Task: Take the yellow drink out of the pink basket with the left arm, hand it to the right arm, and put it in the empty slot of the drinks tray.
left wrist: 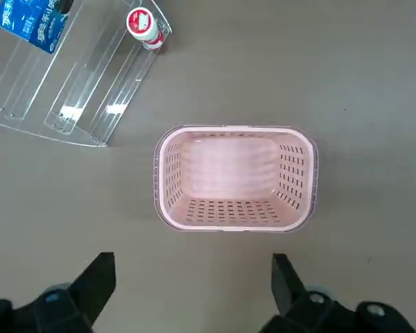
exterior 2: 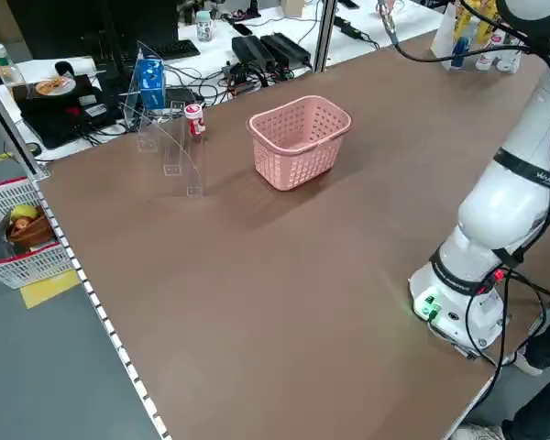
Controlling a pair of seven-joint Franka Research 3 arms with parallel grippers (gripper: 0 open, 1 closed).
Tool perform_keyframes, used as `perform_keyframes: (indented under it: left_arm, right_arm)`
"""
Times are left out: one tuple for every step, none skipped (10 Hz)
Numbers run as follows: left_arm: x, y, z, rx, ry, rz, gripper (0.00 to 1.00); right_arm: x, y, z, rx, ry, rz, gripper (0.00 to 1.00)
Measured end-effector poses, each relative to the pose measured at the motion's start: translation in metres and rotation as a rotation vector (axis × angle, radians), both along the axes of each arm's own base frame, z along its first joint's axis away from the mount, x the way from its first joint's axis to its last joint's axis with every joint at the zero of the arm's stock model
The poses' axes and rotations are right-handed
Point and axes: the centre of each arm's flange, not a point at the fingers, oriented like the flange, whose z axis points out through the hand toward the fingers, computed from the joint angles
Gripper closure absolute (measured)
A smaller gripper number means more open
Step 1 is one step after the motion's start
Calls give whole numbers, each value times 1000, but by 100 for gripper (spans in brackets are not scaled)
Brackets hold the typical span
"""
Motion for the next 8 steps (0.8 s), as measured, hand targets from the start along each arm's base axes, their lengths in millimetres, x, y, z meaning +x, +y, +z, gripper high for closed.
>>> perform_keyframes:
  left_arm:
    - [0,0,0,0,0,1,0]
    - [0,1,0,0,0,1,0]
    - [0,1,0,0,0,2,0]
    - [0,1,0,0,0,2,0]
    - [0,1,0,0,0,2,0]
    - [0,1,0,0,0,2,0]
    - [0,1,0,0,0,1,0]
    - [0,1,0,0,0,1,0]
  right_arm:
    - [-9,7,28,-4,-20,8,1]
    - [-23,20,61,-1,-16,24,1]
    - [-38,43,93,5,-10,53,1]
    - [-51,75,122,9,-5,97,1]
    - [-63,110,144,13,4,148,1]
    - [-74,148,160,17,19,206,1]
    - [-84,181,169,22,46,256,1]
    - [-91,203,173,24,76,283,1]
